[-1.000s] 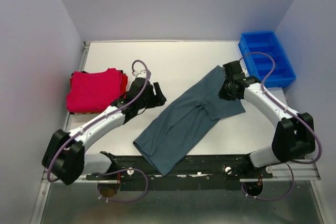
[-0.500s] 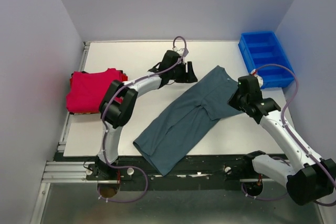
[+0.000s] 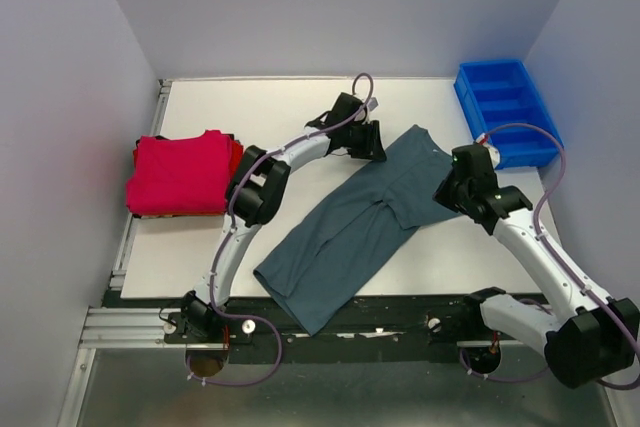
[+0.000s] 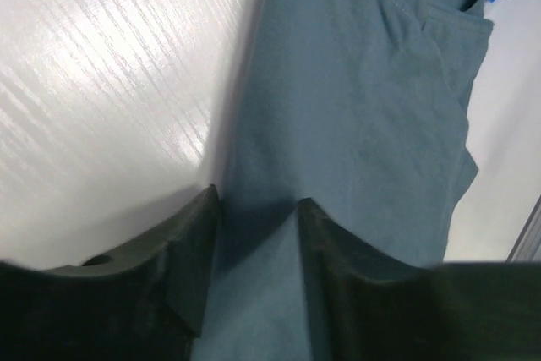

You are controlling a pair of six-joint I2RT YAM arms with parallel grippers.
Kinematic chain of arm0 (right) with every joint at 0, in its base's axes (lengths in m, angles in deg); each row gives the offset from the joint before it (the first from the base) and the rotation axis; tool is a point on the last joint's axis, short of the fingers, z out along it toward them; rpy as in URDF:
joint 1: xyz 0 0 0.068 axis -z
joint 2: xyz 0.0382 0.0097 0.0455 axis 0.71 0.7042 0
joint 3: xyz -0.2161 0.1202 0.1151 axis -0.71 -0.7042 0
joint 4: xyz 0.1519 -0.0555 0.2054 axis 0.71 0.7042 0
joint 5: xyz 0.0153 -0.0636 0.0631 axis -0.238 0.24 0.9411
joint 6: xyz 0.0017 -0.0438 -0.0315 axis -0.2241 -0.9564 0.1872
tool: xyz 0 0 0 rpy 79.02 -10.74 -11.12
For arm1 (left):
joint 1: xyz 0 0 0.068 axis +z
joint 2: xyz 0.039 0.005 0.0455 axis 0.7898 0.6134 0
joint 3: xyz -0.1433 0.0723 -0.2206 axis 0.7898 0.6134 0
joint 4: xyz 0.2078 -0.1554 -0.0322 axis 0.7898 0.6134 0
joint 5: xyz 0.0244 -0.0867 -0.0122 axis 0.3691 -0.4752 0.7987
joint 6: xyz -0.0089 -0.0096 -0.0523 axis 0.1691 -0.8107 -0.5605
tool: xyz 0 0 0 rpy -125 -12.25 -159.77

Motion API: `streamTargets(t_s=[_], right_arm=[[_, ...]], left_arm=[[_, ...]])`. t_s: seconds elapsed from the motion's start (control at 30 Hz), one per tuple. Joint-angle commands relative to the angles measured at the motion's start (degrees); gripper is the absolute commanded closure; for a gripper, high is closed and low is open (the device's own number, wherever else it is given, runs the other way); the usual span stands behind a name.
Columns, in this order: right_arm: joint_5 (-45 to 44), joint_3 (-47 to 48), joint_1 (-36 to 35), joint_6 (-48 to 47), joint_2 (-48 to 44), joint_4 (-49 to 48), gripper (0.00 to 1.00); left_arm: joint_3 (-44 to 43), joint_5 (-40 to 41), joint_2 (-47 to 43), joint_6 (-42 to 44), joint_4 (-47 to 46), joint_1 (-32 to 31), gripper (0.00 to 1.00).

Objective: Fold and stack the t-shirts
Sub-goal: Rotate the tshirt 90 degrees

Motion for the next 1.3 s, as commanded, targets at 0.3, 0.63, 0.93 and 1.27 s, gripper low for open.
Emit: streamTargets(t_s=[0.3, 0.63, 0.93, 1.27], right_arm=[[2.16, 0.55, 0.58, 0.16, 6.62, -2.02, 0.99], [21.68, 1.07, -3.71, -6.43, 17.87, -11.52, 0.81], [29.04, 1.25, -7.15, -4.58, 28.33, -18.18, 0.54], [34.51, 5.99, -9.17, -2.74, 39.06, -24.96, 0.49]], left_arm=[[-7.35, -6.38, 7.67, -9.09, -5.95, 4.70, 1.00], [18.81, 19.09, -7.43, -23.16, -24.49, 15.34, 1.00], [35.98, 31.77, -17.38, -26.33, -35.41, 17.98, 1.00], [38.53, 30.28, -18.70, -25.80, -37.87, 18.24, 1.00]])
